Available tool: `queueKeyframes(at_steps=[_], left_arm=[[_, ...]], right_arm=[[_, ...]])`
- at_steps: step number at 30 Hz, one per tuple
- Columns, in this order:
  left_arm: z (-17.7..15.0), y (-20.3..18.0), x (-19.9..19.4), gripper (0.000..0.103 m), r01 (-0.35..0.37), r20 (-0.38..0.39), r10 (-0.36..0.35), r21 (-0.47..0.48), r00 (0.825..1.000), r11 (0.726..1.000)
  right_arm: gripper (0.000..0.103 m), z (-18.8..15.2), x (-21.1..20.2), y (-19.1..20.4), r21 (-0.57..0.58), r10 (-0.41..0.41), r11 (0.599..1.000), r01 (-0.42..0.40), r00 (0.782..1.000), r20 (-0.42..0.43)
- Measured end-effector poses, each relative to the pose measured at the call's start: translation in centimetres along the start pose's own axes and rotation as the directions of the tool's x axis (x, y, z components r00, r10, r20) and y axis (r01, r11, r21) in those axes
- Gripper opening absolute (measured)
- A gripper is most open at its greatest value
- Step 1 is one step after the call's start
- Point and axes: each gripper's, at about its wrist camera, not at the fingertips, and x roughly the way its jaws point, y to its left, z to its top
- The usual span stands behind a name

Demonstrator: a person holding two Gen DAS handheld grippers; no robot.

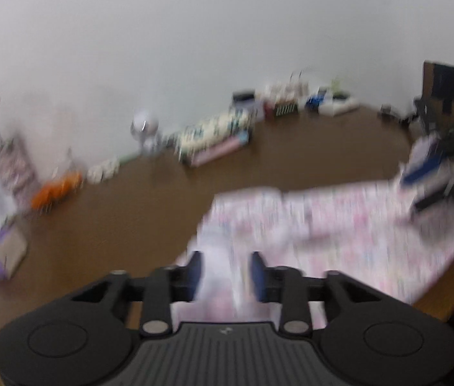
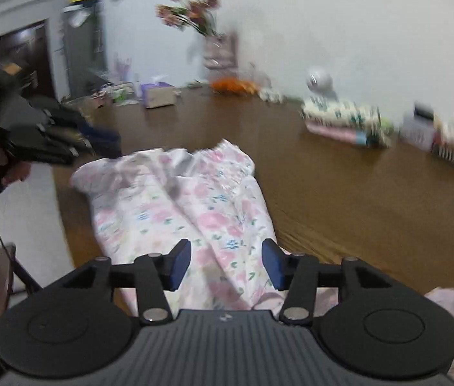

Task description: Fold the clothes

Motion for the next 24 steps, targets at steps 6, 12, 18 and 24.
queueKeyframes(at_steps=[6,12,18,24], left_arm=[[7.1,-2.0,9.3,0.081,0.257,-0.133,-0.224,0.338,0.965,0.905],[7.6,-3.6,17.2,0.086,0.468,-0.405,-0.276,0.521,0.871,0.714],[7.4,-2.1,18.1,0.05,0.562,-0.451,-0.373,0.423,0.811,0.711],[6.2,-2.5,15.0,0.004,0.431,-0.328,-0.294,0.515,0.898,0.741]], right_arm=[[0.046,0.1,0.9,-1.3,0.093,-0.032,0.995,0.031,0.999,0.004],[0.047,-0.5,1.4,-1.5,0.091,-0.029,0.995,0.029,1.0,-0.004],[0.047,-1.0,1.8,-1.7,0.089,-0.026,0.996,0.027,1.0,-0.013],[0.046,-1.6,2.2,-1.9,0.086,-0.023,0.996,0.025,1.0,-0.022]])
